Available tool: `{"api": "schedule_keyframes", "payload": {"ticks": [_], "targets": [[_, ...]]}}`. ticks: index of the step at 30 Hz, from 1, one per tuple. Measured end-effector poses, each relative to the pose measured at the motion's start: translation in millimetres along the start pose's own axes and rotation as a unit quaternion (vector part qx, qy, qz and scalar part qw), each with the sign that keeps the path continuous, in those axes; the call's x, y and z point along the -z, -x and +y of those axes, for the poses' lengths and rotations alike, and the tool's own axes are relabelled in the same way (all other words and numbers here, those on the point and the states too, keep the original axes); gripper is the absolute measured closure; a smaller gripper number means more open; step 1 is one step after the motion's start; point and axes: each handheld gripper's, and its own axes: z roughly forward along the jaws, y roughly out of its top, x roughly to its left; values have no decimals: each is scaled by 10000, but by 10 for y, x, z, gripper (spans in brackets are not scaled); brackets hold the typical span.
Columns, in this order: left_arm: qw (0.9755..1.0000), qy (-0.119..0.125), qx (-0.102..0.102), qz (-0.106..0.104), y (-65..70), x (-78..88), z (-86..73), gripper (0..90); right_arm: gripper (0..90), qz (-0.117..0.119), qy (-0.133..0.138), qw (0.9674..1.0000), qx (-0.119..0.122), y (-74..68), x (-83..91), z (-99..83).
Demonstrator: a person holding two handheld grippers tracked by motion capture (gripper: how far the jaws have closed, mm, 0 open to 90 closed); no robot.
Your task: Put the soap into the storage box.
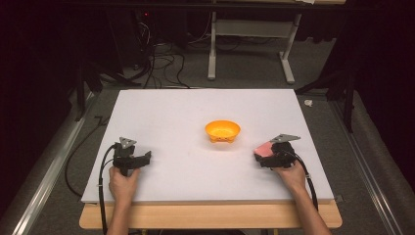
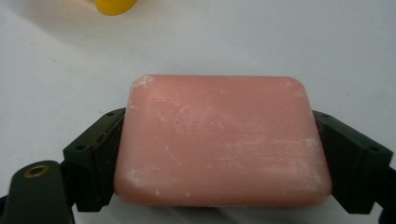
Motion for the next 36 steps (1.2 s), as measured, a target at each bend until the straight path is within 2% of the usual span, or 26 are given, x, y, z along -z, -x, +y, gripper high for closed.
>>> {"api": "schedule_keyframes", "payload": {"ticks": [3, 9, 15, 21, 29, 36], "targets": [[10000, 8, 0, 1, 0, -1, -1, 211, 135, 102, 11, 9998, -186, 36, 25, -2], [10000, 2, -2, 2, 0, 0, 0, 210, 135, 132, 104, 9996, -235, 41, 71, -1], [10000, -8, -7, -2, 0, 1, 0, 210, 135, 231, 259, 9990, -297, 19, 197, 19], [10000, 2, -6, 7, 1, 0, -1, 210, 135, 246, 318, 9988, -280, -17, 265, 35], [10000, 11, -5, 13, 3, 0, -1, 209, 135, 351, 467, 9983, -67, -150, 365, 120], [10000, 11, -6, 14, 3, 0, -2, 209, 135, 397, 614, 9973, -23, -230, 419, 170]]}}
